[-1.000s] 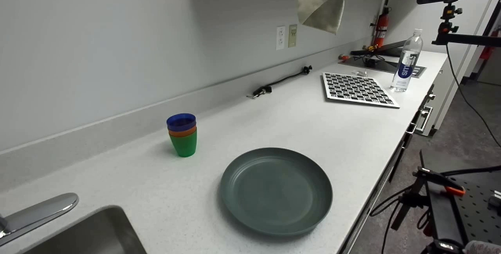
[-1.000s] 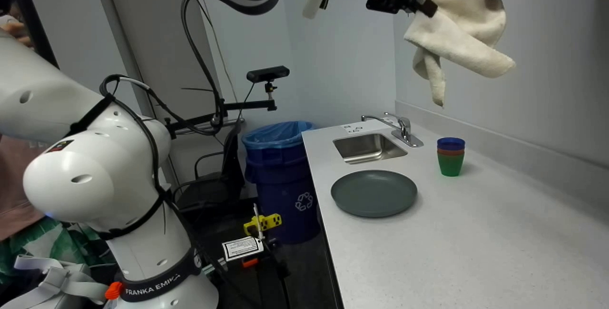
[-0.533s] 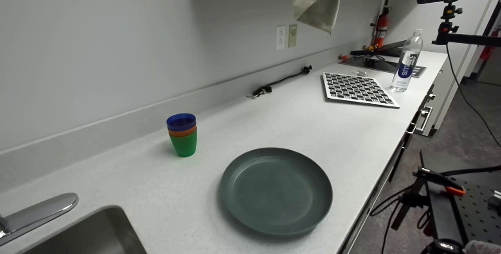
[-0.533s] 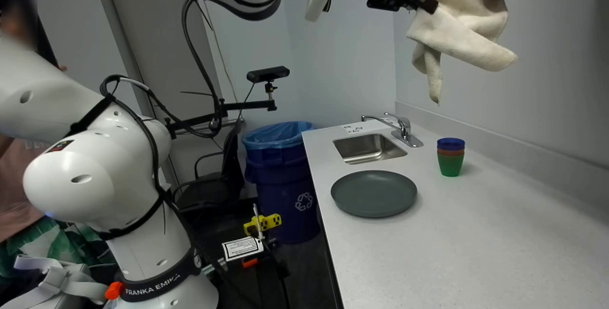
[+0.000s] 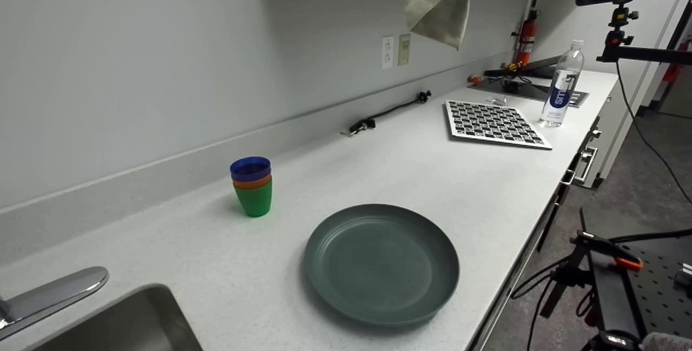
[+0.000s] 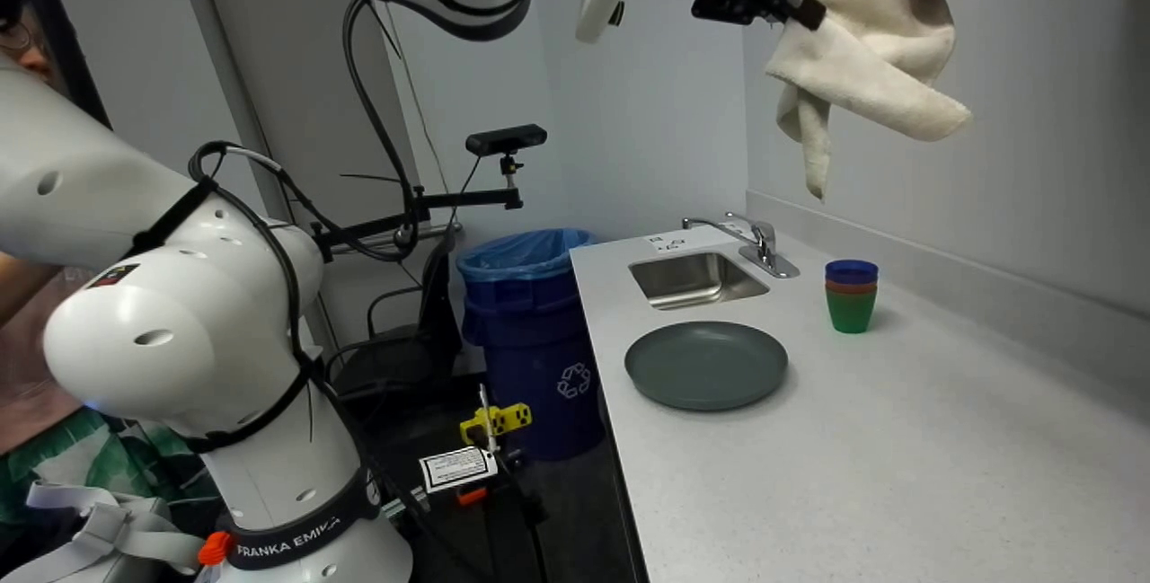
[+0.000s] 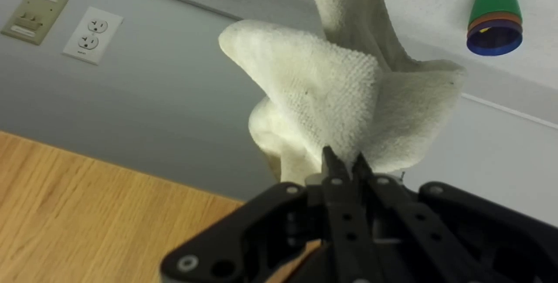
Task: Use the towel to wipe the top cupboard door
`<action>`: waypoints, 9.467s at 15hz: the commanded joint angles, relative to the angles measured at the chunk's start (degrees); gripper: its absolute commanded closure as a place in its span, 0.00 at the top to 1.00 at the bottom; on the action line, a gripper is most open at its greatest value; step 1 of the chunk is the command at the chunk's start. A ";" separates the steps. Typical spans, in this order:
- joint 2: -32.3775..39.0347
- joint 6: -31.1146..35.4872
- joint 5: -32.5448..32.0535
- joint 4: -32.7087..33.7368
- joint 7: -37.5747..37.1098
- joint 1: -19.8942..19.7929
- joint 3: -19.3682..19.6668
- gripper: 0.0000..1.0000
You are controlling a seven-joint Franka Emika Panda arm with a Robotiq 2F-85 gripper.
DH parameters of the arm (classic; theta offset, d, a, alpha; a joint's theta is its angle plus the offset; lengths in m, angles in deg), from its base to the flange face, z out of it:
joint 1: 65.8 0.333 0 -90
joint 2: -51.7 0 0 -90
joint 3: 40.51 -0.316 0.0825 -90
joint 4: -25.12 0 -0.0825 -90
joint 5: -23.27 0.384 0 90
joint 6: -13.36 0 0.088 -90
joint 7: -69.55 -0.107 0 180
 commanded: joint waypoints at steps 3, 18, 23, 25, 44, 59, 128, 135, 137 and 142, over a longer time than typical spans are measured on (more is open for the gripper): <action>-7.47 -1.50 1.46 1.16 4.16 0.78 1.09 0.02; -1.23 46.00 10.16 4.22 -3.55 -15.62 -10.93 0.02; 5.57 55.93 18.49 4.51 -0.96 -26.34 -21.13 0.02; 6.91 55.48 20.11 4.21 -0.48 -28.48 -23.69 0.02; 8.77 33.41 18.63 -1.09 3.10 -43.51 -33.85 0.02; 7.62 48.27 16.58 6.89 0.29 -16.42 -14.13 0.02; 25.03 64.14 30.42 -4.33 14.92 -19.71 -18.16 0.02; 31.23 52.77 40.68 -6.47 29.99 -24.05 -20.03 0.02; 32.20 49.00 46.28 -6.27 35.97 -24.13 -20.57 0.02; 31.54 38.97 54.68 -7.82 49.24 -23.73 -22.34 0.02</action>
